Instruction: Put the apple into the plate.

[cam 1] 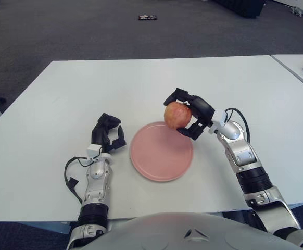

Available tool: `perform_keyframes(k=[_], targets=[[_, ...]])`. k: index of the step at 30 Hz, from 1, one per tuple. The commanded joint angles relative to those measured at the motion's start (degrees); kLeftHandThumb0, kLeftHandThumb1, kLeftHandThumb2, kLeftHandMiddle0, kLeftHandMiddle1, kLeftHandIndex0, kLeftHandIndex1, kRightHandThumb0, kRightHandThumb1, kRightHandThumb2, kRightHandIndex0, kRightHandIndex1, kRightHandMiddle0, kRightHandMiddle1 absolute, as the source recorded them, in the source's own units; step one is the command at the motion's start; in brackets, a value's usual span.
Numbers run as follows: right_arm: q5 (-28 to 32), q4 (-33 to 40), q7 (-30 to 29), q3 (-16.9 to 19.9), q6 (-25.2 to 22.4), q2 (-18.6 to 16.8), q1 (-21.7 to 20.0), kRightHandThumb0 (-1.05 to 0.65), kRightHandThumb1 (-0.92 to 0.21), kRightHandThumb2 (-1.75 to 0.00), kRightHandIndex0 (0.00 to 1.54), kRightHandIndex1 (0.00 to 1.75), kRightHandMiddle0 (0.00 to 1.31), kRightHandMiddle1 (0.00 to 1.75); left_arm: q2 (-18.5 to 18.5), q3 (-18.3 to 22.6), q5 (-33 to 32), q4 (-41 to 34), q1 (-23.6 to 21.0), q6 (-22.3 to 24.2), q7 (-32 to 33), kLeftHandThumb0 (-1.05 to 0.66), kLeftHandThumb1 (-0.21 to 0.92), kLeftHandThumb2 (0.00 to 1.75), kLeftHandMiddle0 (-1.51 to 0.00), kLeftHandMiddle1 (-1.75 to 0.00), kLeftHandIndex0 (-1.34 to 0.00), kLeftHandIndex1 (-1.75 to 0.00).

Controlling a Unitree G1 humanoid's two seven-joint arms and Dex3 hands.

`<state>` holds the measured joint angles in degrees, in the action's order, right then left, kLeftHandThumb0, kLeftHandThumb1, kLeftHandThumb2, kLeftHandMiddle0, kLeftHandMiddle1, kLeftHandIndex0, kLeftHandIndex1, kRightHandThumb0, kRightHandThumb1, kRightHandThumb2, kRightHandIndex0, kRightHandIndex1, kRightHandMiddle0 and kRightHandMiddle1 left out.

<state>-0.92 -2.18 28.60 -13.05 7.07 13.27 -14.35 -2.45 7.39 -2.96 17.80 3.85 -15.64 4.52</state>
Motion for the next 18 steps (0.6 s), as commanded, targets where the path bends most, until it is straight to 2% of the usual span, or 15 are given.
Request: perform_keyframes(k=[1,8,18], targets=[[-0.9,2.6,2.1,-1.7,-0.3,1.2,-0.5,-0.60,-0.04,-1.66,1.37,1.75,0.85,1.75,-0.4,-0.2,0.2,1.5,1.4,2.2,0.4,-0.50,0.27,1.39,-1.27,-1.75,-0.65,-1.75],[-4.0,4.7,3.6,-4.1,0.5,3.0,-0.2,-0.59,-0.07,-1.62,1.35,1.75,0.82,1.75,-0.4,-0.3,0.5,1.5,1.6,1.9,0.5,-0.50,0.26,1.40,-1.27,-1.75,-0.66,-1.75],[-11.6,8.7,4.2,-7.8,1.9,6.7,0.5,-0.56,-0.11,-1.58,1.33,1.75,0.79,1.75,-0.2,-0.2,0.3,2.1,1.4,1.6,0.4,-0.50,0.26,1.40,-1.27,-1.75,-0.66,-1.75]])
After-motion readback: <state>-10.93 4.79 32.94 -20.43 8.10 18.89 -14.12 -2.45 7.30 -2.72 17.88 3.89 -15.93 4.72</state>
